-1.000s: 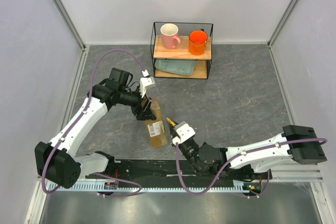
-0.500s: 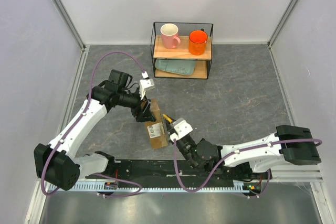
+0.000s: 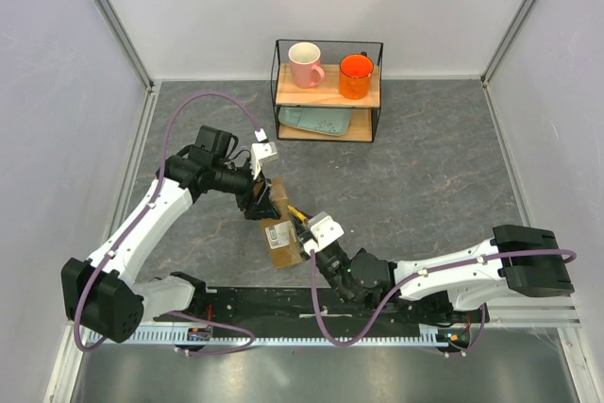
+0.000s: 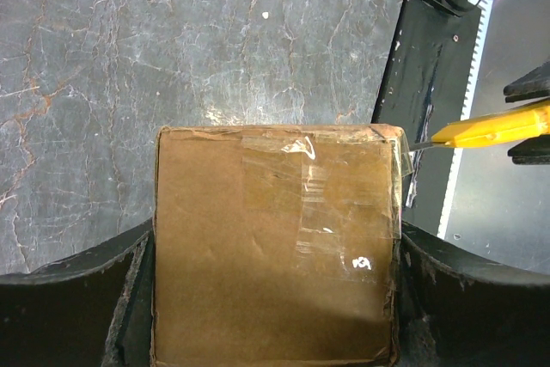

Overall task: Unpack the express box
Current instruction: Cut the express box at the center of the board.

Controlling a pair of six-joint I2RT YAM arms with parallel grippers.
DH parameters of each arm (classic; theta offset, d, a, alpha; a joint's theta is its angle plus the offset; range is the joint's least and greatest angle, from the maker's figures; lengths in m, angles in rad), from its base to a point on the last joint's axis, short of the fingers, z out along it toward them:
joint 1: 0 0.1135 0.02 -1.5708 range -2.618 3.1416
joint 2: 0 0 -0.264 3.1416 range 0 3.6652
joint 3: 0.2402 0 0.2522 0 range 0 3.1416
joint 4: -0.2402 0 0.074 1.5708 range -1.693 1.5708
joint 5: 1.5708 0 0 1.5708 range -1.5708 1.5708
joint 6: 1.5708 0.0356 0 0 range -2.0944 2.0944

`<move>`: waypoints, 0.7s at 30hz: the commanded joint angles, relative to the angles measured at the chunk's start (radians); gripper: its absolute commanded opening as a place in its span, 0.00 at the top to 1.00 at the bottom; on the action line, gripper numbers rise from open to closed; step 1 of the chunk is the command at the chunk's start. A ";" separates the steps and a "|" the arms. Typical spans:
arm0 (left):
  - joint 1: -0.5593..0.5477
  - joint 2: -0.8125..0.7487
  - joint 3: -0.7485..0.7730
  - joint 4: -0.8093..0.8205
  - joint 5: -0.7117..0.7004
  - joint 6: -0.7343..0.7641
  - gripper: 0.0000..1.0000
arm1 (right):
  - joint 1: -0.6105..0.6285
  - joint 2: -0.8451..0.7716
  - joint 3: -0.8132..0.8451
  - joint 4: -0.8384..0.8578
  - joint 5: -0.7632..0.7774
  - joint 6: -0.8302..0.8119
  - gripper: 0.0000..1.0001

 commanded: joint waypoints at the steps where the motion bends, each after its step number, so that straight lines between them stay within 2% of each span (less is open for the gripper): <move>1: -0.006 0.003 -0.022 0.005 0.020 0.026 0.75 | -0.013 0.014 0.047 0.058 -0.015 -0.011 1.00; 13: -0.009 0.004 -0.025 0.003 0.024 0.029 0.75 | -0.027 -0.006 0.037 0.050 -0.009 -0.028 1.00; 21: -0.009 0.006 -0.028 0.005 0.023 0.031 0.75 | -0.026 -0.054 0.014 -0.005 -0.010 0.016 1.00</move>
